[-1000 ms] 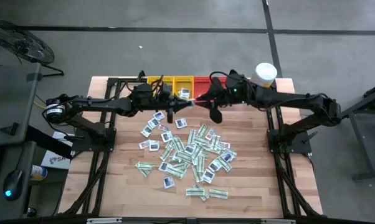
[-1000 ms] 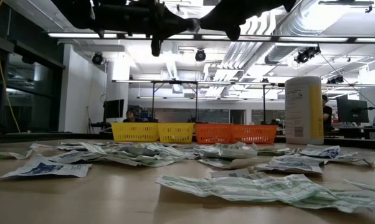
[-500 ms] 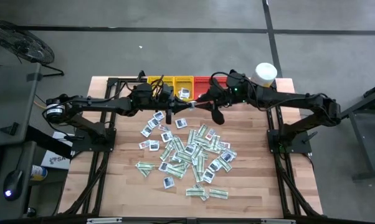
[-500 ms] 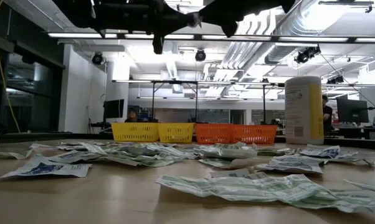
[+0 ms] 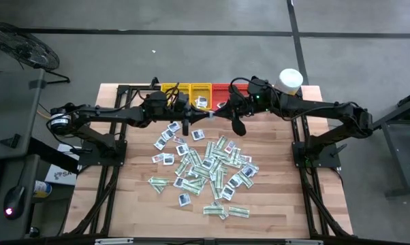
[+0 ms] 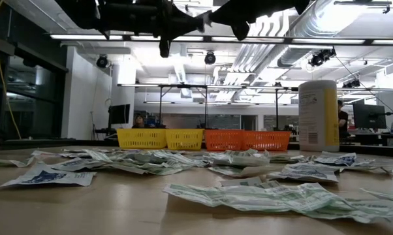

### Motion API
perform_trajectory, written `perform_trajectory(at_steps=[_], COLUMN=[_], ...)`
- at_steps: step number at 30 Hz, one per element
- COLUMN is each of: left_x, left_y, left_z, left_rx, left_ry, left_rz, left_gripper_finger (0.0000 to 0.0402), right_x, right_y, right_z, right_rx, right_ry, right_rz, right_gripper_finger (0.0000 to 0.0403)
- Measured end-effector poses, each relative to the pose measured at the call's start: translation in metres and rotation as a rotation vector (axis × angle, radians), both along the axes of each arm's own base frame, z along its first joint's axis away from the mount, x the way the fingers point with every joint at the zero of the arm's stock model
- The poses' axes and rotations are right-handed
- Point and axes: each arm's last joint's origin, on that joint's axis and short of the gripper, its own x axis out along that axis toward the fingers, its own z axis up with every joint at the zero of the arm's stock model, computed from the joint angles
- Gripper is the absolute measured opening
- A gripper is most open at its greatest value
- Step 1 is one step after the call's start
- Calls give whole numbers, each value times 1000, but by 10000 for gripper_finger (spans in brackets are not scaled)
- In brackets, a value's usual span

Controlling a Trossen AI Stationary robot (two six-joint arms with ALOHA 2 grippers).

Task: Pick & Place First Aid Supplies
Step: Put the gray packet into the right yellow bin

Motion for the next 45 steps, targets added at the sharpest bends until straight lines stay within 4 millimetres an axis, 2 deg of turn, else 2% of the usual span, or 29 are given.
perform_trajectory(at_steps=[6, 13, 20, 23, 28, 32, 35, 41, 45], left_x=[-1, -5, -25, -35, -42, -31, -18, 4, 15], left_y=[5, 16, 58, 80, 109, 125, 137, 161, 170], left_z=[-5, -13, -31, -38, -57, -66, -66, -68, -70], left_rx=[-13, -36, -172, -245, -355, -393, -400, -460, -503], left_ry=[59, 140, 286, 314, 341, 377, 411, 603, 716], left_rz=[162, 349, 493, 501, 467, 425, 419, 439, 449], left_gripper_finger=[0, 0, 0, 0, 0, 0, 0, 0, 0], right_x=[-2, -12, -25, -27, -31, -34, -36, -41, -46], right_y=[-4, -18, -26, -30, -35, -40, -44, -49, -51], right_z=[-4, -9, -13, -12, -14, -16, -17, -19, -22], right_rx=[21, -15, -35, -34, -27, -19, -14, 33, 63], right_ry=[42, 143, 241, 248, 271, 289, 304, 326, 365], right_rz=[-30, -290, -413, -432, -452, -474, -486, -528, -562], right_gripper_finger=[2, 32, 67, 75, 80, 80, 80, 80, 80])
